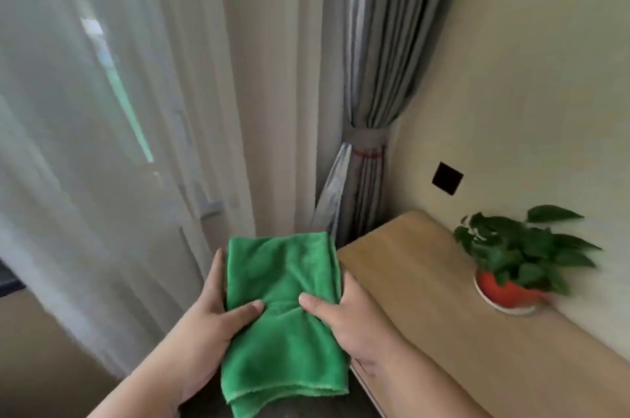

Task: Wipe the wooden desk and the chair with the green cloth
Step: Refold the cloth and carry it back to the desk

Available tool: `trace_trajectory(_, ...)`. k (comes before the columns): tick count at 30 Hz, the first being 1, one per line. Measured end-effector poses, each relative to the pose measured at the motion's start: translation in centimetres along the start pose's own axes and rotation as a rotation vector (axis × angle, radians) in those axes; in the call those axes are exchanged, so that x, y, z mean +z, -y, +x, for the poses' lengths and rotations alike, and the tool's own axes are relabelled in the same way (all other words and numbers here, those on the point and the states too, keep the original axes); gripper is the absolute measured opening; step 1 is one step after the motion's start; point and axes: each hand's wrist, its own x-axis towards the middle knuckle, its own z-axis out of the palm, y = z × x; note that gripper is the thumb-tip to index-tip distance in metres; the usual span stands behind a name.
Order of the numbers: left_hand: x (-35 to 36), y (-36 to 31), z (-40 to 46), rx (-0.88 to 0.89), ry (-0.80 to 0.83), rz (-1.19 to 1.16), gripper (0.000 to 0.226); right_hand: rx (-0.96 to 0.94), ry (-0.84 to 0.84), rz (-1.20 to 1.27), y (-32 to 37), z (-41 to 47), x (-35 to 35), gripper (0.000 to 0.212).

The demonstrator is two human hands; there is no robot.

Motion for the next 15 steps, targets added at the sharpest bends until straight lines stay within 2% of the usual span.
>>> trace_trajectory(1,1.2,1.3,1.3,0.006,0.001,0.059,0.109,0.029,-0.09,-0.015,-0.7,-0.3,-1.7,0.086)
trace_trajectory(2,2.6,2.3,2.5,-0.009,0.024,0.115,0.113,0.078,-0.167,-0.029,-1.2,-0.8,-3.6,0.106)
trace_trajectory(4,5.4,3.5,4.6,-0.084,0.126,0.186,0.097,0.171,-0.209,0.004,-2.5,-1.6,-7.4,0.121)
trace_trajectory(6,7.7,4.9,6.7,-0.206,0.252,0.25,0.071,0.24,-0.178,0.014,-3.6,-2.6,-11.4,0.12)
trace_trajectory(8,10.3,5.6,9.1,-0.29,0.412,0.388,0.071,0.276,-0.098,-0.076,-4.0,-3.5,-15.4,0.106)
trace_trajectory(9,10.5,7.4,10.8,-0.237,0.444,0.491,0.078,0.259,-0.069,-0.167,-4.1,-3.9,-17.2,0.1)
trace_trajectory(12,11.6,12.7,17.7,-0.188,0.367,0.726,0.089,0.214,-0.055,-0.372,-5.6,-4.0,-22.0,0.083)
trace_trajectory(14,14.9,12.1,20.0,-0.288,0.317,0.852,0.071,0.257,-0.069,-0.406,-7.0,-3.1,-24.2,0.079)
trace_trajectory(15,16.6,11.6,20.4,-0.308,0.364,0.907,0.069,0.269,-0.07,-0.421,-7.4,-2.5,-24.8,0.078)
